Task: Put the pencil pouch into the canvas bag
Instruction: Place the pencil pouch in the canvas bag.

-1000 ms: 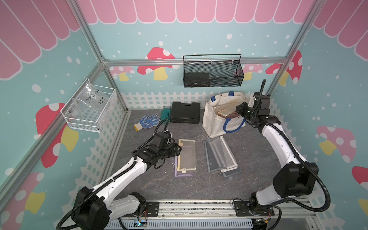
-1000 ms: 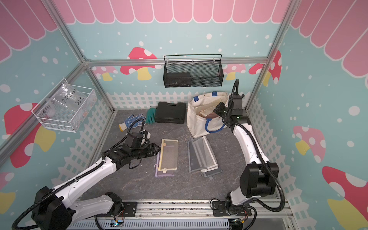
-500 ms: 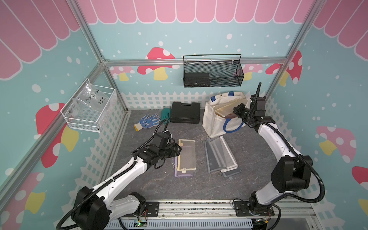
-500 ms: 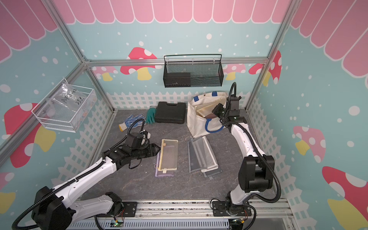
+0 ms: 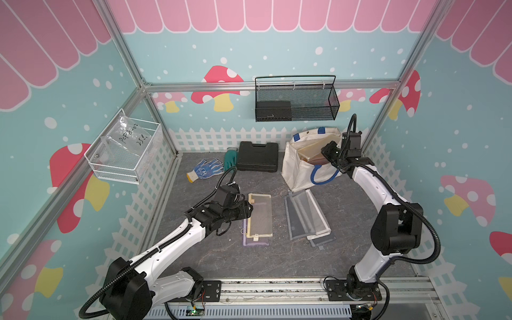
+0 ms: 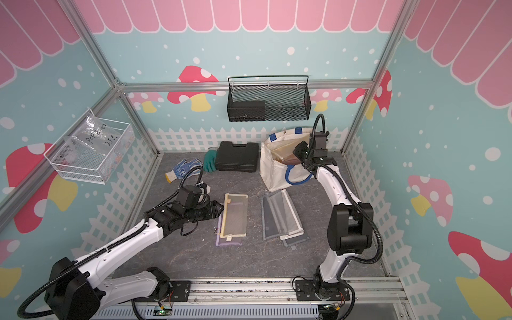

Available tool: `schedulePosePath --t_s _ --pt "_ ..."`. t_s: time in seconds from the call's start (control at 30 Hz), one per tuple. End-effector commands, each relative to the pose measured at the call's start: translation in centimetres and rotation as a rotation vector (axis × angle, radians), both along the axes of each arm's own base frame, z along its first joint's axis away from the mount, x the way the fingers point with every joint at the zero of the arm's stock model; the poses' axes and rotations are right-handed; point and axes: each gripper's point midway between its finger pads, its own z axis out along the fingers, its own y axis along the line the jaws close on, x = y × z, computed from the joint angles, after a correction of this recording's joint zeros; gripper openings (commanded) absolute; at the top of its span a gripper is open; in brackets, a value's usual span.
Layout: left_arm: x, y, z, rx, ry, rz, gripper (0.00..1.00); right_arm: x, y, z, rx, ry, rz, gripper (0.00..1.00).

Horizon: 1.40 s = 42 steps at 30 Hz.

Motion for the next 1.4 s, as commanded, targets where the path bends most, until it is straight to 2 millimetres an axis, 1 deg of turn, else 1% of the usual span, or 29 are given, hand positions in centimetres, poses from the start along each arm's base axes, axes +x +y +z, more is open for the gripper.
schedulePosePath --t_s 0.0,0.1,0.23,0.33,0.4,0.47,0.5,0.57,0.67,0.7,0.73,0.93,1.1,1.23,1.37 --pt "-0.3 0.5 -0.4 0.018 -0.005 0.009 0.64 0.5 -0.2 1.1 -0.022 -0.008 -0.031 0.13" --pt "-0.3 0.5 -0.6 0.017 -0.003 0.010 0.64 0.9 -0.2 1.2 -0.029 -0.002 -0.028 0.18" --pt "-0.2 0.4 -0.7 0.019 -0.003 0.008 0.64 1.3 0.4 1.7 -0.042 -0.007 -0.023 0.29" --pt "-0.1 0.4 -0.7 0.022 -0.004 0.006 0.64 1.4 0.5 1.8 -0.062 -0.005 -0.022 0.34" --pt "-0.1 0.4 -0.8 0.023 -0.002 0.006 0.64 1.7 0.5 1.8 -0.065 -0.008 -0.019 0.33" --pt "-0.1 0.4 -0.9 0.023 -0.002 0.005 0.64 2.1 0.7 1.7 -0.069 -0.010 -0.012 0.22" --pt "-0.1 0.4 -0.9 0.024 -0.001 0.006 0.64 2.4 1.0 1.6 -0.067 -0.007 0.000 0.18" --pt "-0.2 0.4 -1.0 0.026 0.001 0.004 0.64 3.0 1.2 1.5 -0.065 0.003 0.009 0.16" --pt "-0.2 0.5 -1.0 0.031 0.002 0.002 0.64 3.2 1.4 2.5 -0.070 -0.008 -0.010 0.10" --pt "-0.3 0.5 -1.0 0.033 0.002 0.001 0.64 3.7 1.6 0.8 -0.069 0.023 -0.017 0.09" --pt "-0.3 0.6 -1.0 0.034 0.001 0.002 0.64 3.9 1.7 0.7 -0.064 0.029 -0.023 0.08" --pt "-0.3 0.8 -0.8 0.042 -0.003 0.007 0.64 4.5 1.0 -0.3 -0.057 0.068 -0.091 0.07" --pt "-0.5 1.0 -1.0 0.048 0.001 0.013 0.64 5.6 0.5 -1.4 -0.029 0.099 -0.148 0.07" --pt "-0.5 1.4 -0.8 0.061 -0.007 0.021 0.64 6.9 0.1 -3.3 -0.019 0.159 -0.174 0.07" --pt "-0.7 1.8 -0.6 0.069 -0.015 0.033 0.64 7.3 0.1 -3.0 -0.056 0.159 -0.169 0.09"
